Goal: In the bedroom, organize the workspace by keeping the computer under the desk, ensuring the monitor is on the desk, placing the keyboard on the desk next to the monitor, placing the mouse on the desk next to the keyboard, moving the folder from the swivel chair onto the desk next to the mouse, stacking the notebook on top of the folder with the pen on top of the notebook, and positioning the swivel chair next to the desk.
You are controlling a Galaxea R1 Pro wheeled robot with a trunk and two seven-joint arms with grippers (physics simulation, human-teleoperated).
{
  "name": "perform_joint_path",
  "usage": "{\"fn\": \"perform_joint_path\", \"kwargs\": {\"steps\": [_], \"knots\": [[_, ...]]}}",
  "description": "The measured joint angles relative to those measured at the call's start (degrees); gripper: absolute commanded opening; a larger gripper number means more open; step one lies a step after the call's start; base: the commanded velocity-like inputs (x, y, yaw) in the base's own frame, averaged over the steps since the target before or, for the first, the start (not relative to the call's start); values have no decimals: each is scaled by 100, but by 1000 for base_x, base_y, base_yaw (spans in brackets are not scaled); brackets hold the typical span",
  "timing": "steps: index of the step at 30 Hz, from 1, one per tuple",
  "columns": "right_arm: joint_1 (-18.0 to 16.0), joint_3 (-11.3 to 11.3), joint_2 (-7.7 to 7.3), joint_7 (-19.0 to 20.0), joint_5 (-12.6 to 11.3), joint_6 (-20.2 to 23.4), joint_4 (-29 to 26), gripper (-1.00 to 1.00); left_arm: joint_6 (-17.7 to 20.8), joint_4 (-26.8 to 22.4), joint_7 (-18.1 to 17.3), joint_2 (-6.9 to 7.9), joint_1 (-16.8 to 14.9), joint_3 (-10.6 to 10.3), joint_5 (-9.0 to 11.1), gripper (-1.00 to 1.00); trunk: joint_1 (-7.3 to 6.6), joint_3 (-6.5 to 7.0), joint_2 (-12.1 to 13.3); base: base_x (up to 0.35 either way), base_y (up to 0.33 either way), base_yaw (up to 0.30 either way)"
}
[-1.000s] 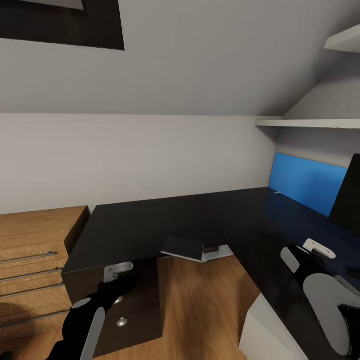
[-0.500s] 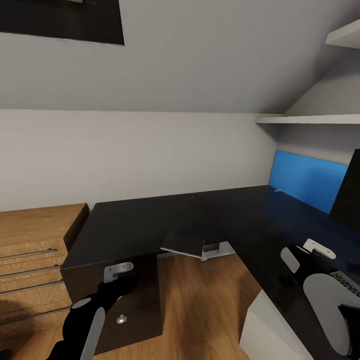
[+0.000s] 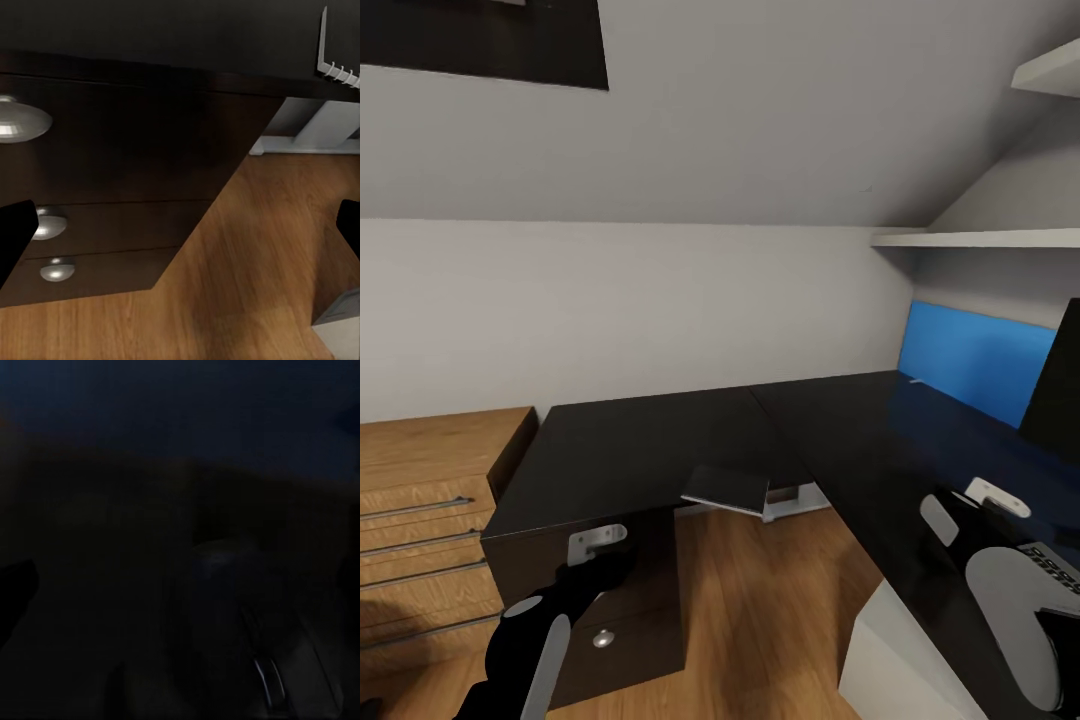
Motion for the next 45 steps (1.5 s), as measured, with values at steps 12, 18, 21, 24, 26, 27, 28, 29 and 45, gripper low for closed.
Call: {"fn": "perform_joint_path", "kwargs": {"steps": [12,18,21,24,26,27,28,29,45], "knots": [[0,0,27,8,4,-8,0,100,0,5,0,0,0,0,-8,100,0,0,0,0,0,0],[0,2,29,11,9,-13,-11,100,0,8,0,0,0,0,-9,100,0,0,0,0,0,0],[0,15,77,8,10,-15,-18,100,0,9,0,0,0,0,-9,100,0,0,0,0,0,0],[0,29,183,-1,25,-15,-75,100,0,21,0,0,0,0,-9,100,0,0,0,0,0,0],[2,32,254,-5,37,-16,-142,100,-2,47,0,0,0,-2,-9,100,0,0,0,0,0,3],[3,33,296,-8,45,-16,-177,100,-3,71,0,-2,0,-3,-9,100,0,0,0,0,0,21],[4,34,342,-10,55,-16,-210,100,-6,103,-2,-3,0,-8,-10,100,0,0,0,0,0,47],[5,34,390,-15,65,-16,-241,100,-8,143,-3,-4,0,-13,-11,100,0,0,0,0,0,106],[8,56,781,-536,325,-24,-457,100,-25,371,-8,-8,1,-102,-16,100,0,0,0,0,0,230]]}}
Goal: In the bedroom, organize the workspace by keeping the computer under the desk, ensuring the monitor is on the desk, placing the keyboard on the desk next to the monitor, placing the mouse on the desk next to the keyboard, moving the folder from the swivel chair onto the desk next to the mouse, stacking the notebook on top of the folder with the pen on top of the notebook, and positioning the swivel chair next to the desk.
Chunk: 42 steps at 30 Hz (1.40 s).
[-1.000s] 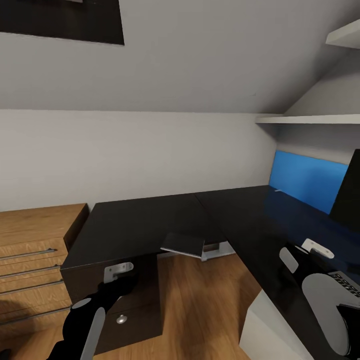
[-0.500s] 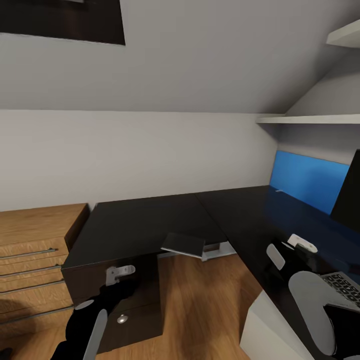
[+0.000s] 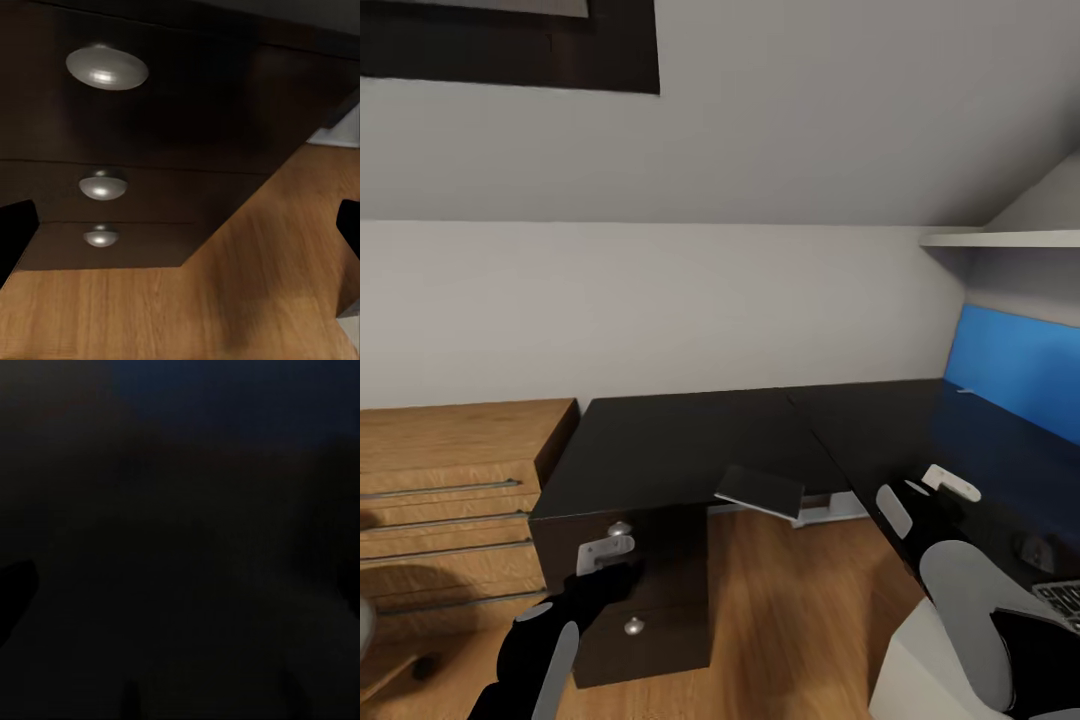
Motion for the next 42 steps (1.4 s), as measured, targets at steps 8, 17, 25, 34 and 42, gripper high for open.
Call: {"fn": "perform_joint_path", "kwargs": {"steps": [8,17,25,34,42], "knots": [[8,-3,328,-45,481,0,3,100,-3,19,2,6,0,-2,0,100,0,0,0,0,0,269],[16,1,466,-52,687,-1,15,100,-8,36,7,8,0,-2,0,100,0,0,0,0,0,275],[25,48,515,-47,718,0,28,100,-9,47,8,9,0,-2,0,100,0,0,0,0,0,280],[27,81,677,-54,718,0,12,100,-12,49,9,8,0,-3,0,100,0,0,0,0,0,281],[27,85,763,-56,721,0,10,100,-17,49,15,8,0,-2,0,100,0,0,0,0,0,281]]}}
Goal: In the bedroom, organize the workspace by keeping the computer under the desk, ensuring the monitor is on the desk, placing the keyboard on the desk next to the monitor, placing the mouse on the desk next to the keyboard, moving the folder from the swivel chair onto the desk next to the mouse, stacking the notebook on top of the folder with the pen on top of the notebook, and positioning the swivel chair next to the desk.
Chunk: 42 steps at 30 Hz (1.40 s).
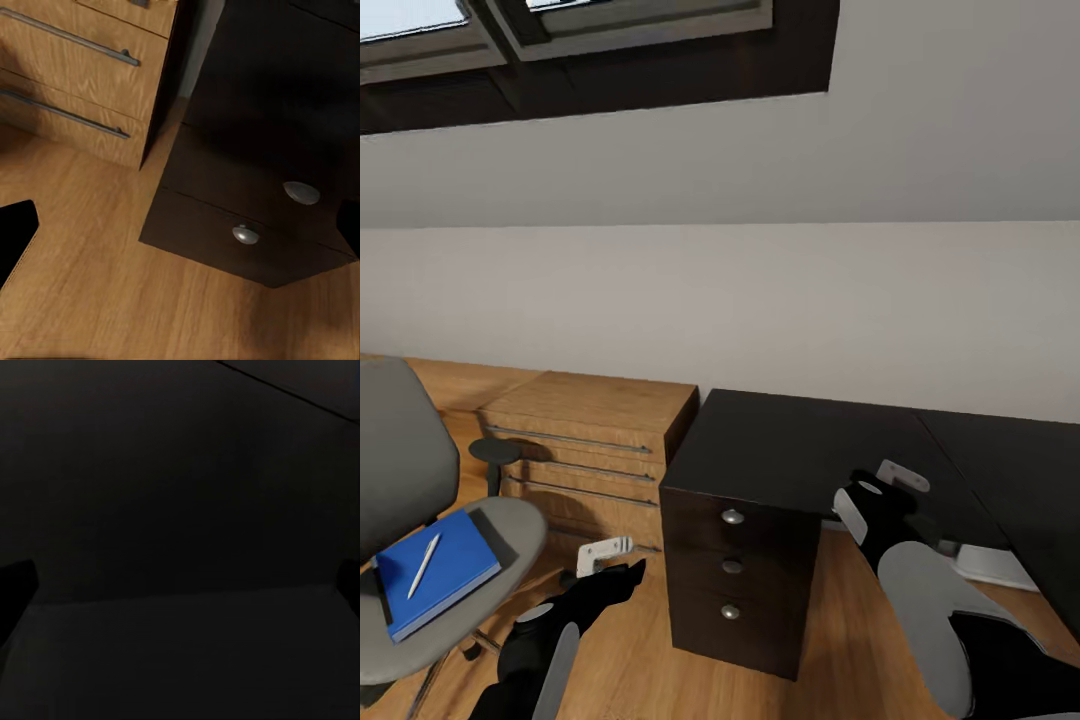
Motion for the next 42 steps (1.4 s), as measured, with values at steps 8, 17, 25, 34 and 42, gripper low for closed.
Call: {"fn": "perform_joint_path", "kwargs": {"steps": [8,17,25,34,42], "knots": [[7,234,124,-7,94,0,1,100,0,222,7,0,0,-48,-7,100,0,0,0,0,0,281],[18,295,376,-8,207,0,20,100,-6,834,23,10,0,-101,-44,100,0,0,0,0,0,281],[70,305,594,-30,339,0,33,100,-70,1555,24,159,0,-27,-59,100,0,0,0,0,0,281],[319,652,798,-222,487,-7,34,100,-1620,3540,34,670,-1,0,-50,100,0,0,0,0,0,281],[425,913,800,-279,517,-5,42,100,-4026,5719,39,809,0,-11,-56,100,0,0,0,0,0,281]]}}
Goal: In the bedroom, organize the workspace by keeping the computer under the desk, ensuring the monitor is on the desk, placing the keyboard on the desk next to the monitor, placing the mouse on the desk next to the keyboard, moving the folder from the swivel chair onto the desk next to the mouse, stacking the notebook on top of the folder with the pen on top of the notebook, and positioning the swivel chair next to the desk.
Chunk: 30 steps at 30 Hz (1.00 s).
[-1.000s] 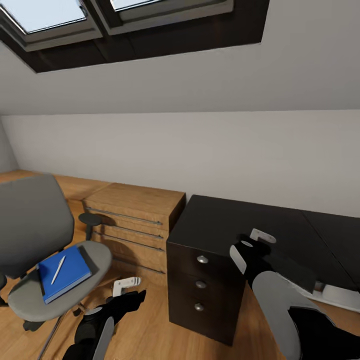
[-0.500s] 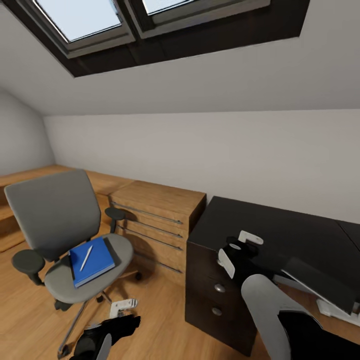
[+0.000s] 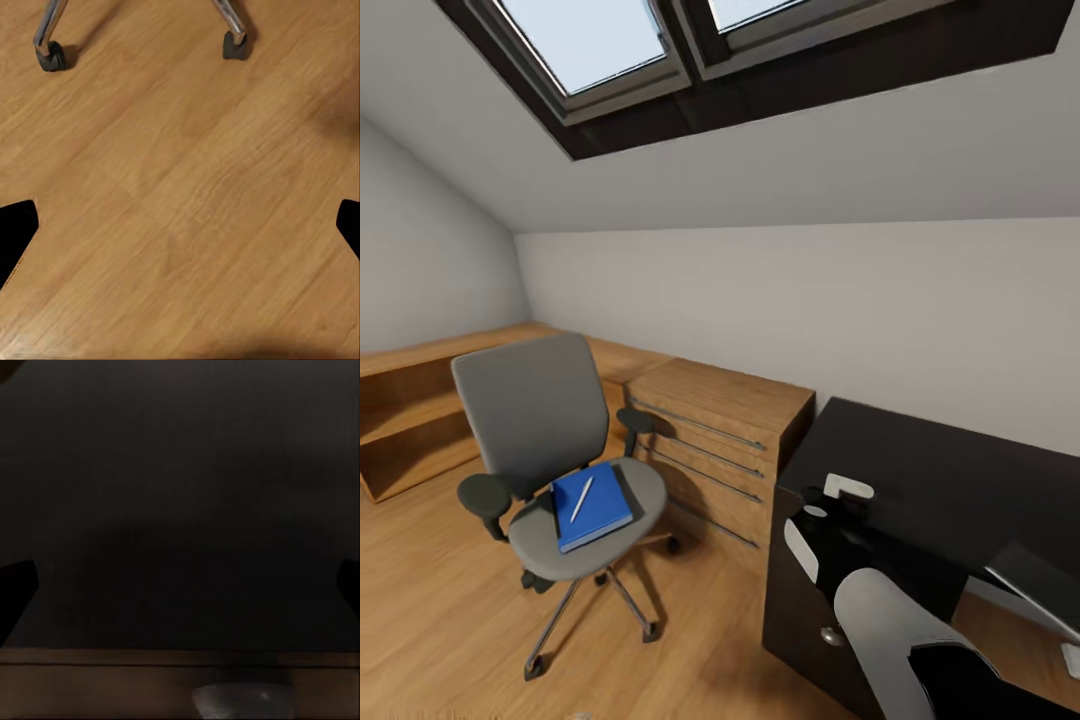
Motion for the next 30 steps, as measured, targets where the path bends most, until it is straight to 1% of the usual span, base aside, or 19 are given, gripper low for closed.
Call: {"fn": "perform_joint_path", "kwargs": {"steps": [3,7,12,15,20,25,30], "knots": [[8,13,0,4,-2,8,0,100,-423,212,11,4,0,-6,2,100,0,0,0,0,0,281],[13,19,0,15,-5,12,11,100,-659,324,19,22,0,0,6,100,0,0,0,0,0,281],[14,21,0,33,-15,13,17,100,-727,365,22,24,0,2,10,100,0,0,0,0,0,274],[14,22,0,45,-21,13,19,100,-744,372,22,18,0,5,11,100,0,0,0,0,0,167],[15,26,0,57,-31,17,74,100,-757,379,22,13,-1,10,12,100,0,0,0,0,0,55],[15,30,0,300,-32,13,123,100,-762,430,22,14,-1,15,13,100,0,0,0,0,0,4],[15,35,0,361,-35,17,124,100,-762,485,23,19,-1,23,19,100,0,0,0,0,0,1]]}}
